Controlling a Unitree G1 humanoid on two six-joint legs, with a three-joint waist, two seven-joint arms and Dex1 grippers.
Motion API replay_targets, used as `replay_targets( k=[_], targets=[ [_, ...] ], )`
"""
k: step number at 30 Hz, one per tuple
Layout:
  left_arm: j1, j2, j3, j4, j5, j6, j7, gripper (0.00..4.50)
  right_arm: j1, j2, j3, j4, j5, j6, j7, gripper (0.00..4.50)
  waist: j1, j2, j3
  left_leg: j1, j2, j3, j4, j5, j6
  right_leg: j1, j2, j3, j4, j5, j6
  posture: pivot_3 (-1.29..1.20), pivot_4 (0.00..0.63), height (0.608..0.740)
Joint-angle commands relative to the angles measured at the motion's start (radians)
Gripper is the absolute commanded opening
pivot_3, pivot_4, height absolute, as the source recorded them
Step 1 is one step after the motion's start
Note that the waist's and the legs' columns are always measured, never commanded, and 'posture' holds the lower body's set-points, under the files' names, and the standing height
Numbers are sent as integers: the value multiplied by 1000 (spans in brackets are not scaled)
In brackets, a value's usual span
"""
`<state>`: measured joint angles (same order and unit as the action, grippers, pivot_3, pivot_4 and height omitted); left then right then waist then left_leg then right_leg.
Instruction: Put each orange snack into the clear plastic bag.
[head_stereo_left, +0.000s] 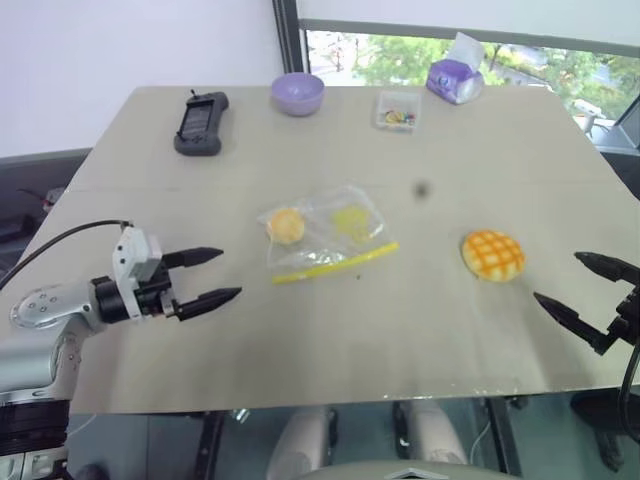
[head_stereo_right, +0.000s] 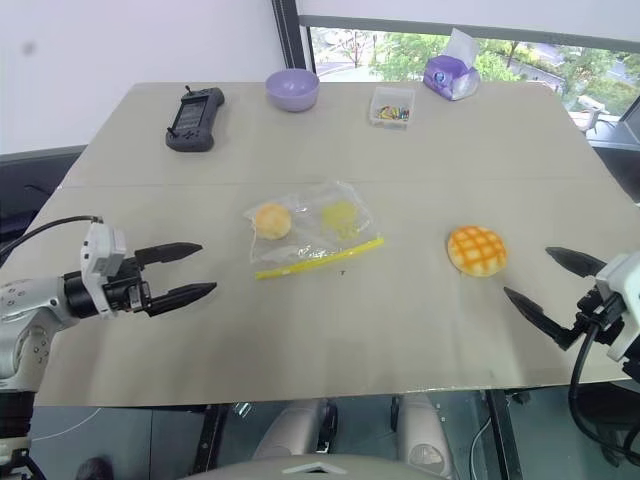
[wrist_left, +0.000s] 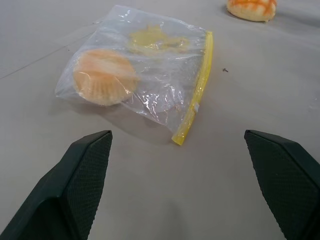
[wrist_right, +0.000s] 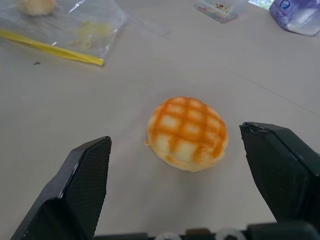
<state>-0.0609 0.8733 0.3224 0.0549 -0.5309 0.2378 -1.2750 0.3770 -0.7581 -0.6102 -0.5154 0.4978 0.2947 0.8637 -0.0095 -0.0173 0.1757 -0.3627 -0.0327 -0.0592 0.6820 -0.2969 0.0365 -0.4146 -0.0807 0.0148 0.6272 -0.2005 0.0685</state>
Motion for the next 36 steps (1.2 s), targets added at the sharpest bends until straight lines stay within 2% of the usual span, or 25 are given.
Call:
replay_targets(
  k=[1,9,15,21,25,28,36],
  targets=[
    [-14,4,8,-3,-2,-7,-3,4491,-16,-9,-17,-18,8,-3,-7,4500,0,0,0,0,0,0,0,0,0,0,0,0,0,0,0,0,150,740],
    [-43,-25,-7,-31,-26,31,32,4491,-66,0,33,-22,2,7,-30,4500,0,0,0,0,0,0,0,0,0,0,0,0,0,0,0,0,150,740],
    [-79,-73,-43,-101,29,35,152,4491,-167,18,152,-42,-2,20,-74,4500,0,0,0,0,0,0,0,0,0,0,0,0,0,0,0,0,150,740],
    [-43,-76,-116,-163,210,-152,223,4491,-313,45,391,-110,-32,51,-104,4500,-2,0,0,0,0,0,-1,0,0,-1,0,0,-1,1,-1,0,150,740],
    [-11,-69,-166,-148,405,-401,294,4491,-363,55,516,-113,-90,28,-100,4500,3,0,0,-2,0,0,-2,0,-1,-2,0,0,-2,1,-1,0,150,740],
    [13,-71,-189,-109,543,-568,381,4491,-383,70,559,-109,-115,19,-107,4500,9,0,0,-3,-1,0,-2,-1,-1,-2,-1,0,-2,1,-1,0,150,740],
    [33,-77,-239,-15,757,-790,571,4491,-381,87,578,-97,-144,4,-113,4500,22,0,0,-2,0,-1,-2,-1,-1,-2,-1,-1,-3,1,-1,0,150,740]
  ],
)
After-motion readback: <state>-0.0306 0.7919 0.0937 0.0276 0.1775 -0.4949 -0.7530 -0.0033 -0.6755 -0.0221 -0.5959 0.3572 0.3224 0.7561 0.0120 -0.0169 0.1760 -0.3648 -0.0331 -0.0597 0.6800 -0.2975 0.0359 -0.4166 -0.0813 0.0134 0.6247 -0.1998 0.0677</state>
